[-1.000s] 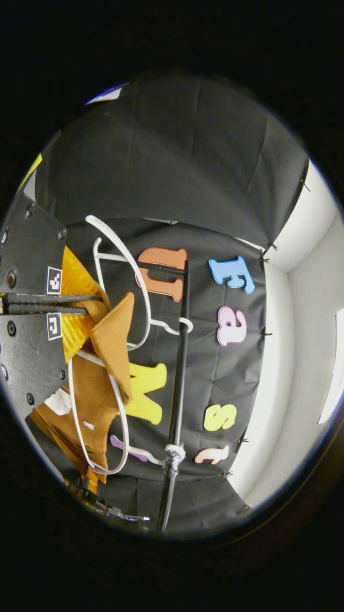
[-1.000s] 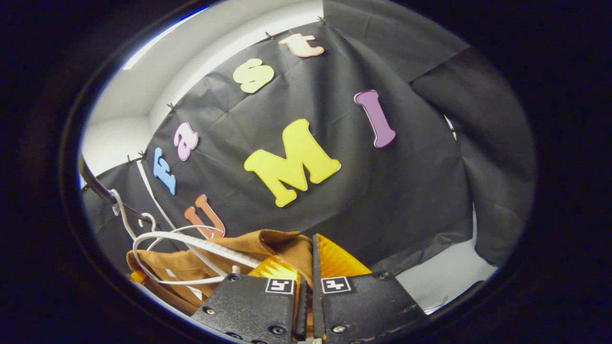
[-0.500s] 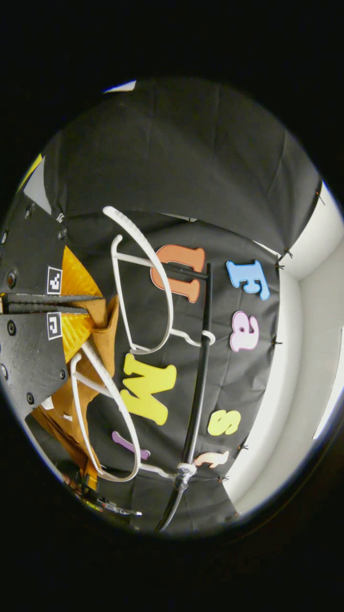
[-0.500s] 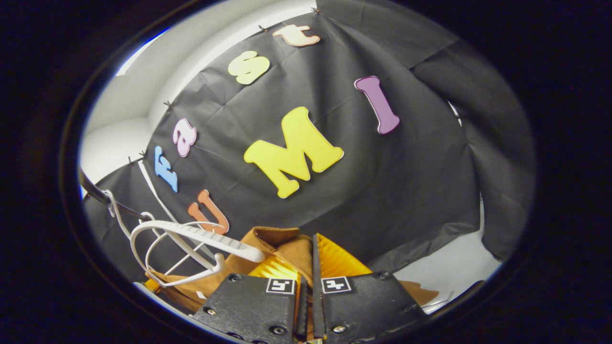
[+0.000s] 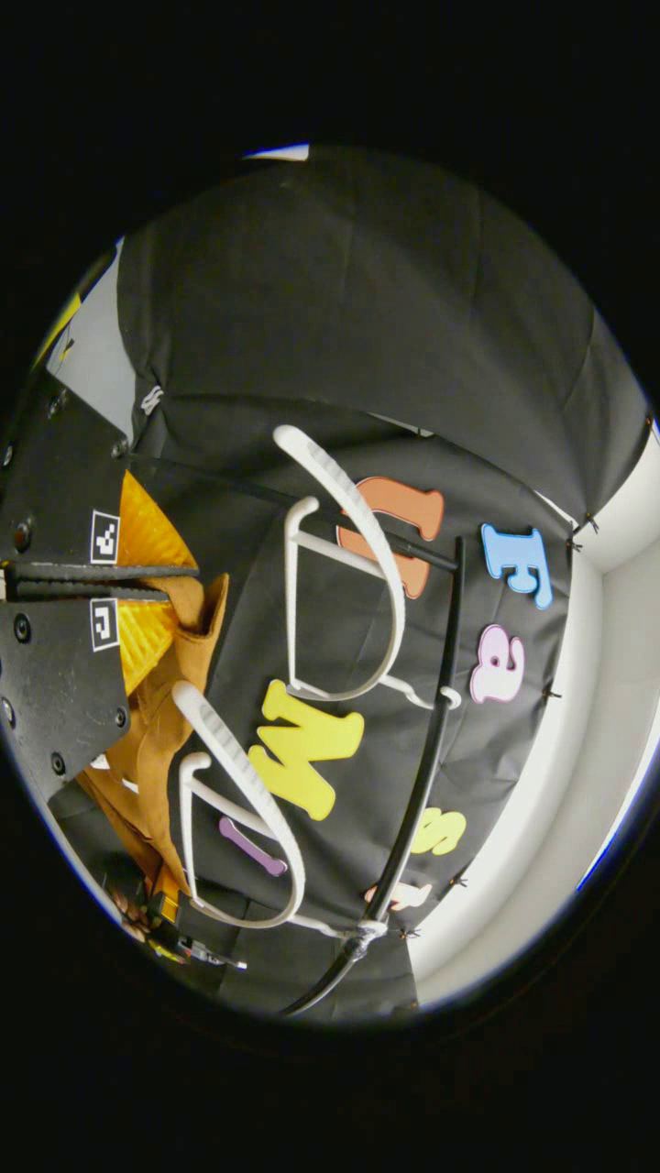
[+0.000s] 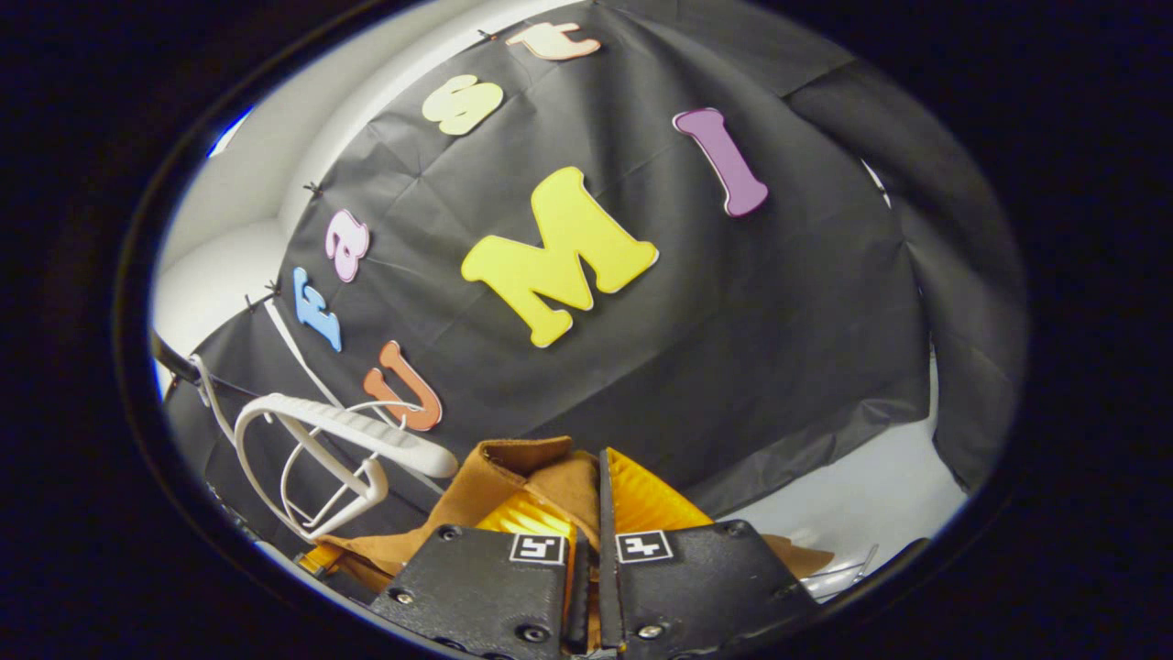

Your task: Grasp the clothes on the hanger with both hands and then place them into the laundry hamper below.

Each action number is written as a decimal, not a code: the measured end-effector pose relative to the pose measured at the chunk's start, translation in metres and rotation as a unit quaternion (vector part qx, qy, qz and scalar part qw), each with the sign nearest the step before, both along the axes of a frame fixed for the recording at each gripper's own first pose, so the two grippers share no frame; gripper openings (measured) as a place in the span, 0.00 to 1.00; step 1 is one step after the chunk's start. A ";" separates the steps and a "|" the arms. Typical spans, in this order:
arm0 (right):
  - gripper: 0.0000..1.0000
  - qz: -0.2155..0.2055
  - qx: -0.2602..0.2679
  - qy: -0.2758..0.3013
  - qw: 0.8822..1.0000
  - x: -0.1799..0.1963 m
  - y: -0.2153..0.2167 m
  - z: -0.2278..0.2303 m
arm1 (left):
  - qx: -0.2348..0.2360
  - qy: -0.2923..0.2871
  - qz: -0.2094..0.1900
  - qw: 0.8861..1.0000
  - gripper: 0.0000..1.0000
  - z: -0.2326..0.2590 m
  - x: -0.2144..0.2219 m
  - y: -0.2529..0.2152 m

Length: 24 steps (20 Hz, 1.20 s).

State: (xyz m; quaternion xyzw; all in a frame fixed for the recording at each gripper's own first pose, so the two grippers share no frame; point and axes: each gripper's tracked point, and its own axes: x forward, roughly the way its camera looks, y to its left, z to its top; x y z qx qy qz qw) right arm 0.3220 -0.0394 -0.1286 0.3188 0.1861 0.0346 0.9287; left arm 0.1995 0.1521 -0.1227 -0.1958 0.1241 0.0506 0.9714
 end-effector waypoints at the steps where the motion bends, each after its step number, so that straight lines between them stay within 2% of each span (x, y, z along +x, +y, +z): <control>1: 0.07 0.000 0.001 0.008 1.000 -0.001 0.000 -0.007 | -0.002 0.004 -0.004 1.000 0.00 -0.004 -0.003 -0.001; 5: 0.07 0.008 -0.001 0.036 0.999 -0.016 0.007 -0.030 | -0.002 0.016 -0.014 1.000 0.00 -0.017 -0.015 -0.007; 6: 0.07 0.016 0.003 0.042 0.999 -0.019 0.011 -0.034 | -0.006 0.019 -0.019 1.000 0.05 -0.020 -0.017 -0.011; 7: 0.07 0.020 0.004 0.048 0.999 -0.023 0.015 -0.039 | -0.007 0.020 -0.023 0.999 0.00 -0.022 -0.019 -0.016; 13: 0.07 0.055 0.010 0.071 0.996 -0.054 0.042 -0.063 | -0.008 0.020 -0.063 0.998 0.00 -0.024 -0.038 -0.053; 17: 0.07 0.082 0.016 0.077 0.994 -0.073 0.062 -0.065 | -0.002 0.018 -0.091 0.996 0.00 -0.027 -0.050 -0.080; 21: 0.07 0.107 0.024 0.076 0.991 -0.093 0.080 -0.062 | -0.017 0.011 -0.112 0.994 0.00 -0.021 -0.061 -0.101; 22: 0.07 0.113 0.023 0.075 0.990 -0.097 0.084 -0.060 | -0.018 0.006 -0.118 0.993 0.05 -0.018 -0.063 -0.106; 23: 0.07 0.121 0.021 0.073 0.990 -0.103 0.089 -0.058 | -0.018 0.001 -0.125 0.992 0.05 -0.015 -0.066 -0.111; 24: 0.07 0.127 0.020 0.071 0.989 -0.108 0.094 -0.055 | -0.018 -0.003 -0.132 0.991 0.00 -0.012 -0.070 -0.118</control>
